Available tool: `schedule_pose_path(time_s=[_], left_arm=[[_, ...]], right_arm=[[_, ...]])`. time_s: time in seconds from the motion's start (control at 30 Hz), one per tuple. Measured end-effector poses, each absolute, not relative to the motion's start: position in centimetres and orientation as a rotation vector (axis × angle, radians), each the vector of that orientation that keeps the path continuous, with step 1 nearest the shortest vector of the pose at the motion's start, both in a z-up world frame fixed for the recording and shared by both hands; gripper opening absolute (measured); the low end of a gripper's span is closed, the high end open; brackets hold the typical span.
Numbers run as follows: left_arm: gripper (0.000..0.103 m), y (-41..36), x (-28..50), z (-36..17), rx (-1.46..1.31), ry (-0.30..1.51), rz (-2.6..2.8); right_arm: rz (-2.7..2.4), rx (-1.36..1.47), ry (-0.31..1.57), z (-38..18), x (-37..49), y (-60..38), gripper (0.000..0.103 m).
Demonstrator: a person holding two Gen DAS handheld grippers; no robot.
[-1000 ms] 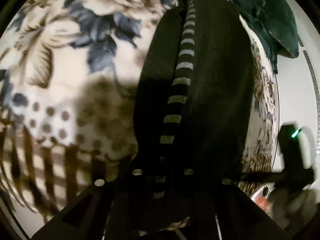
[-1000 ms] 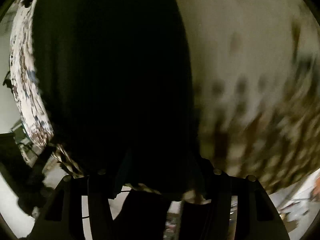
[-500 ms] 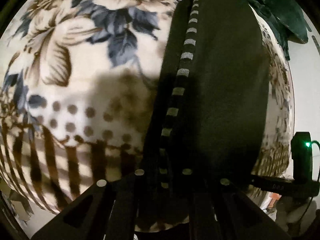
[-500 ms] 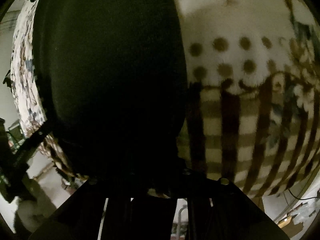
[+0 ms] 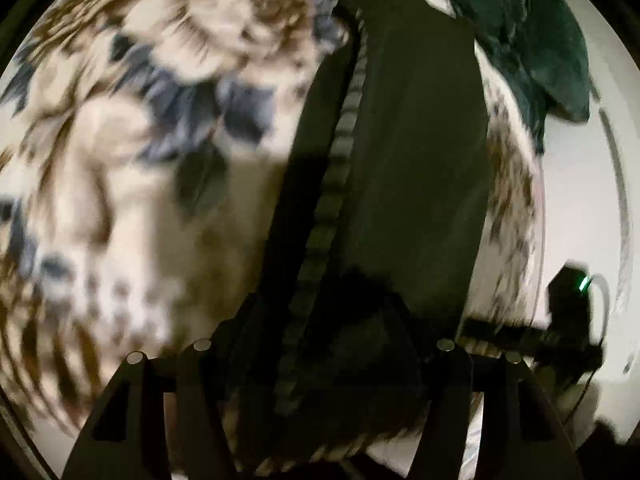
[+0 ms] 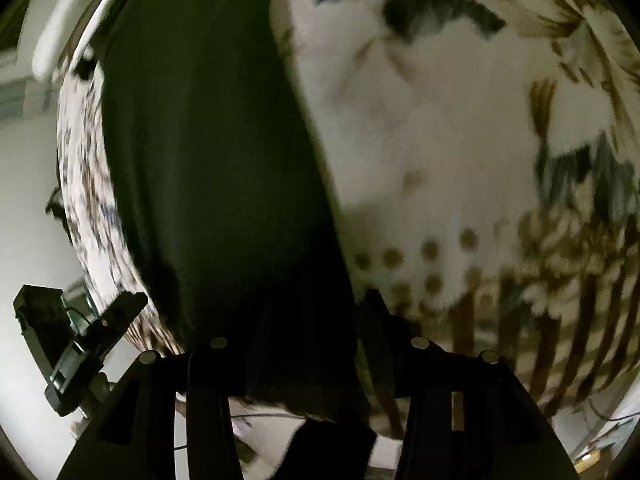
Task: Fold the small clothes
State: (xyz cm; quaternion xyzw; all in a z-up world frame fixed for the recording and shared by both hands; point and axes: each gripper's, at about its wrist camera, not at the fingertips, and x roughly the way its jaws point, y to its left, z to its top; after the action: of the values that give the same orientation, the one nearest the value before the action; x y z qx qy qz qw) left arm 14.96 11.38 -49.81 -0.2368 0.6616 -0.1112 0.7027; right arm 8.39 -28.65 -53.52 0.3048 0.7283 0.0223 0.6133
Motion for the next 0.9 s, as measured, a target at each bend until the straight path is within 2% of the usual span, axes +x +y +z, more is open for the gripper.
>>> schedule_pose_path(time_s=[0.13, 0.17, 0.2, 0.23, 0.27, 0.33, 0.53, 0.6, 0.67, 0.7, 0.83, 0.9], left_arm=[[0.059, 9.9, 20.7, -50.0, -0.484, 1.414, -0.235], [0.056, 9.6, 22.2, -50.4, -0.454, 1.412, -0.218], [0.05, 9.4, 23.5, -50.9, -0.428, 1.414, -0.208], [0.018, 9.3, 24.5, -51.4, -0.41, 1.425, -0.204], [0.01, 9.3, 25.3, -52.0, -0.382, 1.455, -0.194], [0.008, 9.7, 25.7, -52.5, -0.37, 1.476, -0.191], [0.011, 11.3, 24.2, -51.5, -0.366, 1.519, -0.312], [0.023, 11.2, 22.0, -51.2, -0.392, 1.566, -0.366], [0.051, 10.6, 18.4, -51.4, -0.436, 1.628, -0.414], [0.054, 10.2, 17.1, -51.6, -0.443, 1.651, -0.424], [0.052, 7.6, 10.9, -54.0, -0.391, 1.742, -0.387], [0.025, 6.9, 9.2, -53.8, -0.357, 1.688, -0.336]], right_arm=[[0.025, 0.733, 1.66, -54.4, 9.5, -28.7, 0.049], [0.02, 0.726, 1.662, -54.7, 9.6, -28.3, 0.049], [0.016, 0.716, 1.666, -55.0, 9.7, -28.0, 0.049], [0.008, 0.699, 1.674, -55.2, 9.8, -27.9, 0.049], [0.0, 0.685, 1.678, -55.3, 9.8, -27.9, 0.049], [-0.011, 0.671, 1.679, -55.5, 9.5, -27.6, 0.049], [-0.009, 0.723, 1.7, -55.8, 8.1, -27.4, 0.049], [0.0, 0.738, 1.709, -55.7, 7.3, -27.7, 0.049], [0.01, 0.749, 1.724, -55.6, 6.2, -27.7, 0.049], [0.016, 0.747, 1.734, -55.7, 5.4, -28.2, 0.049], [0.031, 0.746, 1.778, -56.1, 3.3, -28.2, 0.049], [0.051, 0.76, 1.802, -56.8, 2.6, -27.5, 0.049]])
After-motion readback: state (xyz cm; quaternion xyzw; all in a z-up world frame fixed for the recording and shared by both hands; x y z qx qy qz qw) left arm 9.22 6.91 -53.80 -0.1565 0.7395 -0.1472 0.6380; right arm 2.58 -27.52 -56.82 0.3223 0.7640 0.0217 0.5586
